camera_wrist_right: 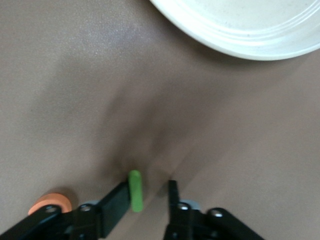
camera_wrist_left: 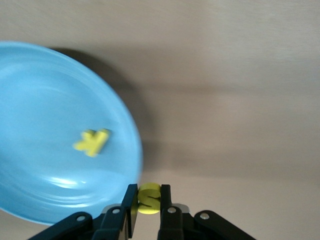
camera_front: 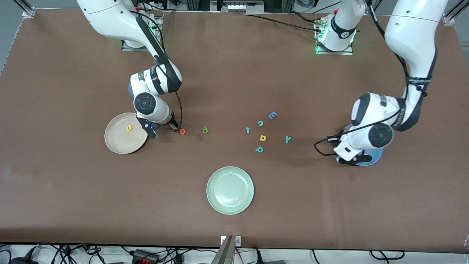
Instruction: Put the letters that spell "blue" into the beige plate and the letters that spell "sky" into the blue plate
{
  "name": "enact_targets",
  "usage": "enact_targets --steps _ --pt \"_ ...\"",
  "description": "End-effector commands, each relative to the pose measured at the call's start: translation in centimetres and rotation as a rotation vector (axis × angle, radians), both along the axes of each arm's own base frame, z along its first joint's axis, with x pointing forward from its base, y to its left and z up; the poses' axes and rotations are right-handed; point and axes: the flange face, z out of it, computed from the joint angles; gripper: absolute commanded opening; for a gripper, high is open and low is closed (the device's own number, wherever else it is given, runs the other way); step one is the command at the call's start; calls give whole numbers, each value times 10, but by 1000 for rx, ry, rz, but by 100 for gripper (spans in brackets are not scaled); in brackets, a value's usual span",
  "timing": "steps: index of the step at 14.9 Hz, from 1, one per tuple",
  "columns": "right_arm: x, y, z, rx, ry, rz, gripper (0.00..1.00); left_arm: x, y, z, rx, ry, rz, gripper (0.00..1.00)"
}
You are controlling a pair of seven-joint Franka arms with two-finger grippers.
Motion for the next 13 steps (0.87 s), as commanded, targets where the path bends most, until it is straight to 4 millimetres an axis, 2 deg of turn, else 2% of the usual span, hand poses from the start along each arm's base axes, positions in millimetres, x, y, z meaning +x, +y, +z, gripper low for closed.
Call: enact_targets --steps 1,3,5,6,7,8,9,10,11,13 --pt "0 -3 -4 5 5 25 14 1 57 -2 -34 19 -89 10" --pt "0 -3 -5 7 6 44 9 -6 83 -14 -54 38 -103 10" --pt "0 -3 -5 10 7 62 6 -13 100 -29 -66 62 -90 12" --pt "1 -2 -2 13 4 65 6 -18 103 -35 -68 59 -87 19" --pt "4 0 3 16 -2 66 6 -22 100 -37 -71 63 -90 36" --pt "5 2 10 20 -12 68 6 -22 97 -36 -72 64 -85 77" --pt "8 2 20 28 -29 71 6 -21 97 -34 -71 63 -79 100" --pt "12 -1 32 37 -43 84 6 -19 96 -29 -71 58 -82 100" --pt "17 -12 42 32 -34 94 6 -18 90 -22 -69 49 -93 100" --pt "22 -40 52 25 3 155 6 -11 61 2 -84 42 -133 100"
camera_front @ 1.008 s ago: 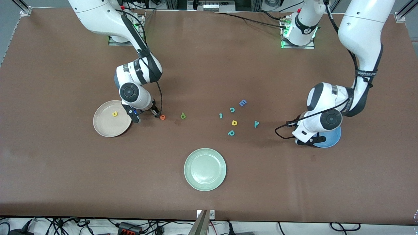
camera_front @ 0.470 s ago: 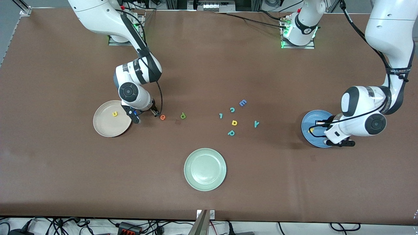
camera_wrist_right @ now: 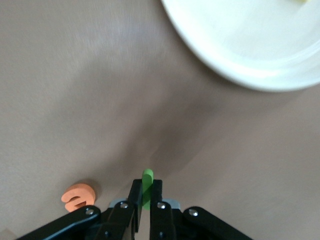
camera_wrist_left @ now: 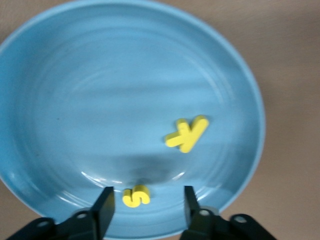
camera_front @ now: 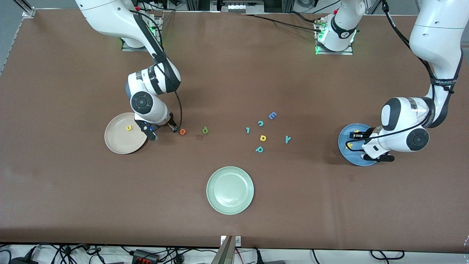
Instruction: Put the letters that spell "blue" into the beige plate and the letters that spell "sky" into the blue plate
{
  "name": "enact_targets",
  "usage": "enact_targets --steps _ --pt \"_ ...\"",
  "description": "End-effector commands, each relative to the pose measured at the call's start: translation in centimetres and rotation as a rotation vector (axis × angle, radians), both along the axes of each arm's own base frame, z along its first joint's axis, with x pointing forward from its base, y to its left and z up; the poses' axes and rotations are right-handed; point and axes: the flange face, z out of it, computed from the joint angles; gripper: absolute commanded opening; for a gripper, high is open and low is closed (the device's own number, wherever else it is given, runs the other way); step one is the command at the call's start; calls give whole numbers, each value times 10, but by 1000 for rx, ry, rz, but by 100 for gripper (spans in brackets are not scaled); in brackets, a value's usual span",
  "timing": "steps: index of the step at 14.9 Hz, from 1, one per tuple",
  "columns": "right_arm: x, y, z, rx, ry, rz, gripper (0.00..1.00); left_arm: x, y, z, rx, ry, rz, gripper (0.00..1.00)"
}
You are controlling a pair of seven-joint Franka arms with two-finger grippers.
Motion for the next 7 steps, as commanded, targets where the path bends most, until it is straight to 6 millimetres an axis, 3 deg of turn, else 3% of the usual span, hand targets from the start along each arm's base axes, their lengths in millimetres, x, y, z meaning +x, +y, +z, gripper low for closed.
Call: enact_targets --steps 1,3,7 --pt "12 -48 25 -1 20 79 7 10 -43 44 -9 -18 -64 100" --pt "17 -75 26 -2 45 145 7 24 -73 63 -35 -54 -108 100" --pt "26 -120 21 10 60 217 7 26 -157 58 -72 -117 -203 100"
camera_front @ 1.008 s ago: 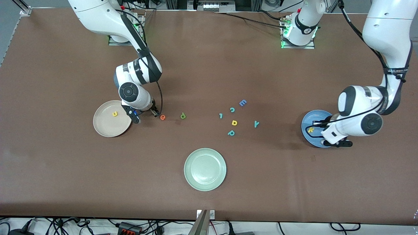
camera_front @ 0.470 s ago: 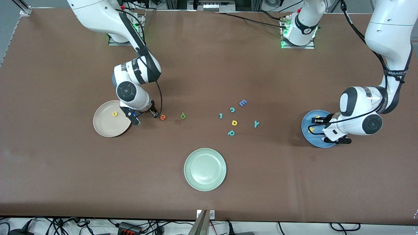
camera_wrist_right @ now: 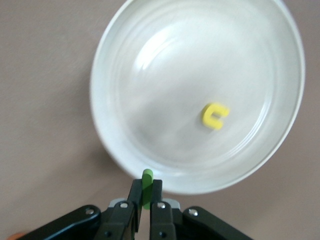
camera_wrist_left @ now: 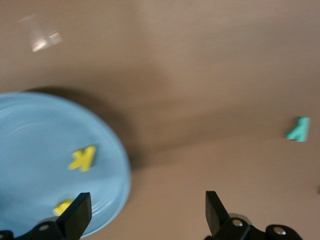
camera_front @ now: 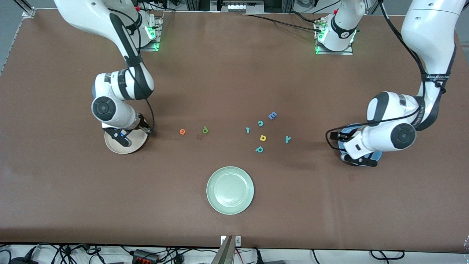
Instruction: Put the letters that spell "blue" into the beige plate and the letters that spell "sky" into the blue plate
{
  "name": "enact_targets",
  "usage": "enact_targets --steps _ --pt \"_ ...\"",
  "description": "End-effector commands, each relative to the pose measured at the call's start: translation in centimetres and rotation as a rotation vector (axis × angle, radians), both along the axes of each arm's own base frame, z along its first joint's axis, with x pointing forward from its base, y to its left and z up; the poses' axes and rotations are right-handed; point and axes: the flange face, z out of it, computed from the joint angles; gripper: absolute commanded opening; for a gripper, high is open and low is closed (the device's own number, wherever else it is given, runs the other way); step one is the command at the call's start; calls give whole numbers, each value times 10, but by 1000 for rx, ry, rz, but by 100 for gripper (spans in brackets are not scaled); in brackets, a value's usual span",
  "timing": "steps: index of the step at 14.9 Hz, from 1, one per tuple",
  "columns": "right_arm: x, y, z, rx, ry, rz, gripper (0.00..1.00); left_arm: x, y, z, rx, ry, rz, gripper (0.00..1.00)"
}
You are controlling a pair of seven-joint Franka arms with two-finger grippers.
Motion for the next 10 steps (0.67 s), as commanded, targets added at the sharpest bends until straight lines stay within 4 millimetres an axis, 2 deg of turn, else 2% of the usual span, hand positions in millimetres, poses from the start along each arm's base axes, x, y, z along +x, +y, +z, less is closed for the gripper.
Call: enact_targets --steps 1,2,3,4,5,7,9,10 --pt "-1 -17 -5 14 24 51 9 2 -55 -15 -8 -50 -34 100" --pt "0 -21 -10 13 29 57 14 1 -72 -22 -6 -67 -13 100" --pt "0 -24 -12 12 27 54 37 -2 -91 -33 -8 -79 23 100" --pt "1 -26 -14 10 28 52 99 -5 -109 -37 -5 -96 66 100" --pt "5 -25 -10 12 22 53 100 -12 -133 -39 3 -100 80 100" --pt "11 -19 -2 16 3 59 100 -24 -160 -55 38 -96 42 100" --pt "28 4 19 33 -45 104 100 -26 -169 -65 76 -168 -26 100" --pt "27 30 24 47 -51 140 100 -28 -170 -71 75 -168 -13 100"
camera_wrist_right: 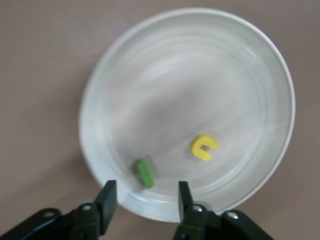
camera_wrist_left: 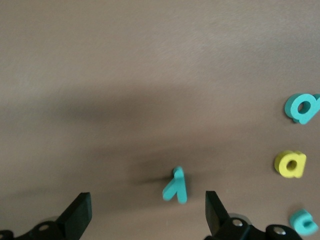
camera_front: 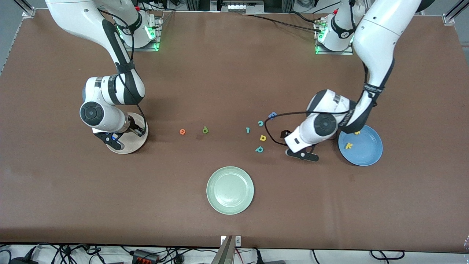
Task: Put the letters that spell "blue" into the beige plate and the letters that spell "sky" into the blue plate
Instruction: 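Carry the teal y to the blue plate while the right gripper grasps green p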
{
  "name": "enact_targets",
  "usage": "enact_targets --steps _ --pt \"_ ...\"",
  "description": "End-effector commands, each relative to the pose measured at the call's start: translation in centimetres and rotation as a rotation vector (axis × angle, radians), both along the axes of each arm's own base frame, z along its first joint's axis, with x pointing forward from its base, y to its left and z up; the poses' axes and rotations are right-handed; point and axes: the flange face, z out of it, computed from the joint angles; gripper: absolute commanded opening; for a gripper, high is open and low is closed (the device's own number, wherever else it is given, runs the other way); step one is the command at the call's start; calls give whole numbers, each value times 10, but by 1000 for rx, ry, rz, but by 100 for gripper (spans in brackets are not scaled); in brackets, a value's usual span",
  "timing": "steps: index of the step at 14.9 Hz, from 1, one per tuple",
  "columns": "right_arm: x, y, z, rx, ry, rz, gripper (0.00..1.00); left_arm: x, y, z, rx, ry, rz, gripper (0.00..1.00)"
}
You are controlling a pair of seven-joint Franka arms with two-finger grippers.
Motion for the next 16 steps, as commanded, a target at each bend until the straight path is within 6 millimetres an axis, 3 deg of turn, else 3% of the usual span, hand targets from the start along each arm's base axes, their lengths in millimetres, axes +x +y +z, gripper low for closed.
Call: enact_targets --steps 1,3,5,8,11,14,16 --pt "10 61 26 36 -45 95 100 0 -6 -8 20 -36 -7 100" --pt "12 102 31 42 -70 178 100 -13 -21 -16 29 -26 -43 96" --pt "8 138 24 46 -78 238 100 -18 -21 -20 33 -18 -49 89" --pt "-5 194 5 68 -67 294 100 -27 -22 -29 22 -22 -56 59" --pt "-30 246 -10 70 -83 386 100 -32 -15 -39 -5 -42 -45 38" --pt "-28 272 -19 89 -123 443 100 -31 -15 -36 -4 -45 -45 17" --pt "-29 283 -26 102 -125 535 100 -30 -14 -33 0 -44 -45 15"
